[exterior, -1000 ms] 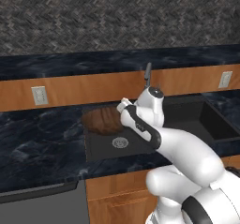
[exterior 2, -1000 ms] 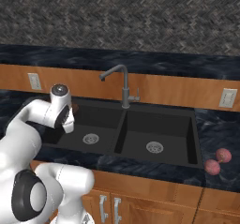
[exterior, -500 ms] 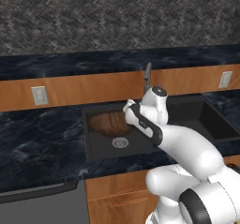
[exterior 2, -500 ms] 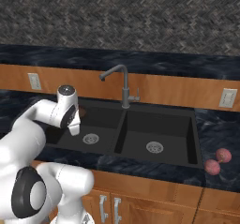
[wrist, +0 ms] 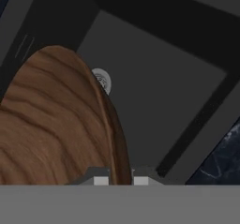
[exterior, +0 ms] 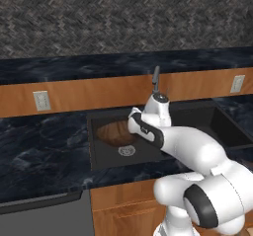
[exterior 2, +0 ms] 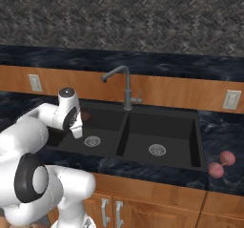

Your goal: Remove the onion and onion from the sink. Then move the bowl and cup from the counter to the sink for washing.

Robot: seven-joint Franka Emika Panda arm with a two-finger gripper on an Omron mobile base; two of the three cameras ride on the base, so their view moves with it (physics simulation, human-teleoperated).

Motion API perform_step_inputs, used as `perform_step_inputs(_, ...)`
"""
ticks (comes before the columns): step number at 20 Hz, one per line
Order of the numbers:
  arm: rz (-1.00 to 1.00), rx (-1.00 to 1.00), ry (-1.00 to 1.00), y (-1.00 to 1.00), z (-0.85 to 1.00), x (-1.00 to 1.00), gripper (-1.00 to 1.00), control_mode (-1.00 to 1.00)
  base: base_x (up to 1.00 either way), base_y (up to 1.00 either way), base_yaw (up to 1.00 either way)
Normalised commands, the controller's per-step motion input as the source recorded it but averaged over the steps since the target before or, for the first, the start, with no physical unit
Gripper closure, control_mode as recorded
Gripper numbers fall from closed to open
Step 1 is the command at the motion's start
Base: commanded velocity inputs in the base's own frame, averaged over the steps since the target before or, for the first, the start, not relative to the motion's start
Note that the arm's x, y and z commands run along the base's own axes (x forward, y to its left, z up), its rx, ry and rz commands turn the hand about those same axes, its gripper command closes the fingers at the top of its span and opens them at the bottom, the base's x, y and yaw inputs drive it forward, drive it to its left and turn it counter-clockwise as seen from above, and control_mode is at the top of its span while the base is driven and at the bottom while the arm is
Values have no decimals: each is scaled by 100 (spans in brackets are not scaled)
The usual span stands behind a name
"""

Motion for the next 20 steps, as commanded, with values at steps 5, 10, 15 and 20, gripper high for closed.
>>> perform_step_inputs(5,0,-5,0,-17,-18,17,100,-100,0,0,0)
perform_step_inputs(10,0,-4,0,-17,-17,15,100,-100,0,0,0)
perform_step_inputs(15,0,-1,0,-6,-15,19,100,-100,0,0,0)
perform_step_inputs(20,3,0,-2,-4,-13,18,100,-100,0,0,0)
